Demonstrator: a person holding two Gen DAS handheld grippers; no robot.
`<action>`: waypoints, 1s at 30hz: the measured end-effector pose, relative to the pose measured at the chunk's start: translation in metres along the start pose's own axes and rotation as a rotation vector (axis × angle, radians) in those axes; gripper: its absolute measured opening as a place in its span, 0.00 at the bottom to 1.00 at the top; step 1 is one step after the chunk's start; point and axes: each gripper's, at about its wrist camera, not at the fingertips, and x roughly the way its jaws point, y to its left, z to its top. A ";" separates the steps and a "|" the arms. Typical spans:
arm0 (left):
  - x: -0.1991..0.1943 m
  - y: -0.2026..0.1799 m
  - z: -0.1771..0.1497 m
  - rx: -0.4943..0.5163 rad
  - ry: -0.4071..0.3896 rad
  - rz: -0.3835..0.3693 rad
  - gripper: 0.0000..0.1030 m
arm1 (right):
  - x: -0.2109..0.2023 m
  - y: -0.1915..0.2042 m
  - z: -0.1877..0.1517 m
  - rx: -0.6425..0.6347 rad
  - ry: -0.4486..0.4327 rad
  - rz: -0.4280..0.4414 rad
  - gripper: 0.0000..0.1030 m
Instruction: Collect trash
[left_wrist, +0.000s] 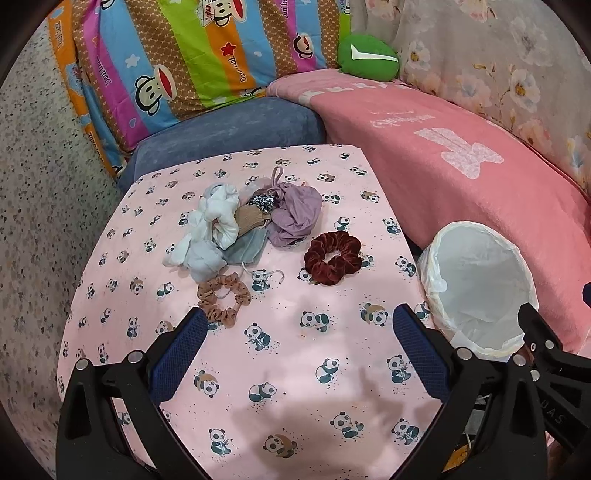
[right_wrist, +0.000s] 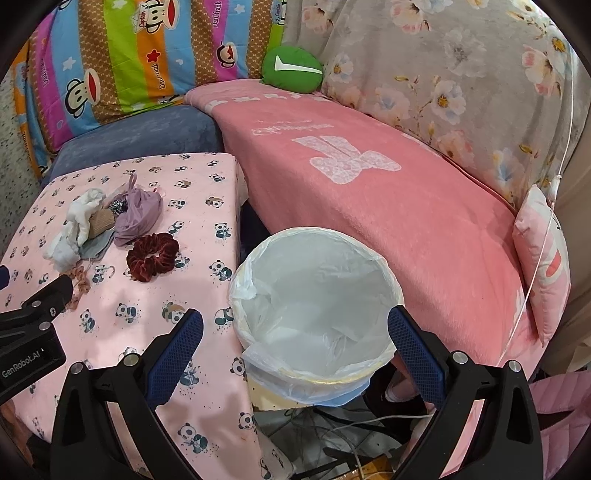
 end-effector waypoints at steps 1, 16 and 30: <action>-0.001 -0.001 0.000 0.003 -0.003 -0.002 0.93 | 0.000 -0.001 0.000 -0.002 0.002 -0.005 0.95; -0.012 0.014 0.002 0.056 -0.059 -0.057 0.93 | -0.014 0.013 -0.010 0.054 -0.007 -0.062 0.95; -0.011 0.035 0.002 0.067 -0.037 -0.111 0.93 | -0.044 0.032 -0.006 0.114 -0.027 -0.105 0.95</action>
